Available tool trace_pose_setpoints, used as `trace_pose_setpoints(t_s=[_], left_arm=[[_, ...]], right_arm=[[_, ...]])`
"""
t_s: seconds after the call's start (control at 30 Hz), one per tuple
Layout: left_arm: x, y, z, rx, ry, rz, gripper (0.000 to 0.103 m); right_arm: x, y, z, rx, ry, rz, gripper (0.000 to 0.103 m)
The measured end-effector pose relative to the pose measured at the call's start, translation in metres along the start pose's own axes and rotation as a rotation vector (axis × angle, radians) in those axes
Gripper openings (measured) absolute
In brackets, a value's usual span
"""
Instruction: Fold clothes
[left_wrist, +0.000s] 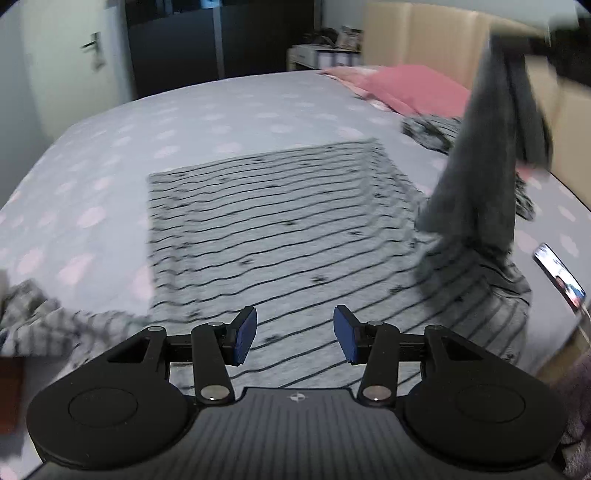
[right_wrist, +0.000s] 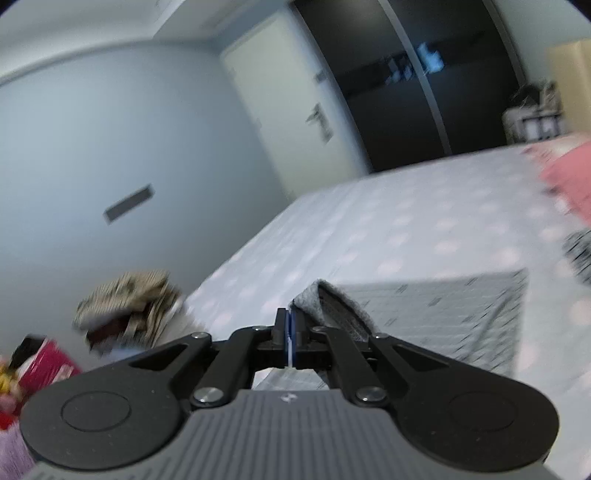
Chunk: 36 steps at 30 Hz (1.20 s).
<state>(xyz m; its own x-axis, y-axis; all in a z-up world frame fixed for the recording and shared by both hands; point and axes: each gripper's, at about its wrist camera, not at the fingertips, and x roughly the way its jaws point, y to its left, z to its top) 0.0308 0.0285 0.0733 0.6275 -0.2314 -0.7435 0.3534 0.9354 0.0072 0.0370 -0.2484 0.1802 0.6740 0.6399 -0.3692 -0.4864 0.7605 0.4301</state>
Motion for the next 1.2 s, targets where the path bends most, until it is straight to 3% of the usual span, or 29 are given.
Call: trace_pose_setpoints(t_s=[0.17,0.27,0.3,0.33,0.4,0.53,0.7,0.9,1.0,1.1,1.2], left_arm=[[-0.004,0.027,-0.015,-0.072,0.028,0.05,0.044],[-0.005,0.036,-0.023,-0.092,0.044,0.057,0.044],[-0.004,0.038,-0.026,-0.096,0.048,0.048,0.044],[-0.004,0.038,-0.028,-0.098,0.051,0.032,0.044],[-0.004,0.036,-0.032,-0.096,0.054,-0.004,0.044],[-0.003,0.017,-0.037,-0.041,0.053,-0.076,0.046],[0.004,-0.027,-0.042,0.114,0.058,-0.158,0.048],[0.031,-0.081,-0.054,0.213,0.083,-0.256,0.048],[0.045,-0.106,-0.06,0.277,0.105,-0.269,0.048],[0.061,-0.122,-0.064,0.33,0.129,-0.227,0.048],[0.078,-0.127,-0.067,0.34,0.171,-0.197,0.038]], right_arm=[[0.055,0.019,-0.059,-0.032,0.128,-0.006,0.004],[0.066,0.024,-0.092,-0.066,0.195,-0.025,0.008],[0.066,0.026,-0.102,-0.08,0.215,-0.036,0.014],[0.064,0.029,-0.112,-0.11,0.229,-0.057,0.036],[0.052,0.024,-0.13,-0.186,0.227,-0.104,0.047],[0.044,0.014,-0.157,-0.328,0.278,-0.179,0.047],[0.032,-0.023,-0.168,-0.386,0.378,-0.256,0.047],[0.017,-0.059,-0.204,-0.644,0.486,-0.288,0.052],[0.011,-0.076,-0.213,-0.669,0.52,-0.341,0.052],[0.01,-0.092,-0.215,-0.654,0.515,-0.412,0.052],[0.008,-0.11,-0.213,-0.612,0.503,-0.49,0.051]])
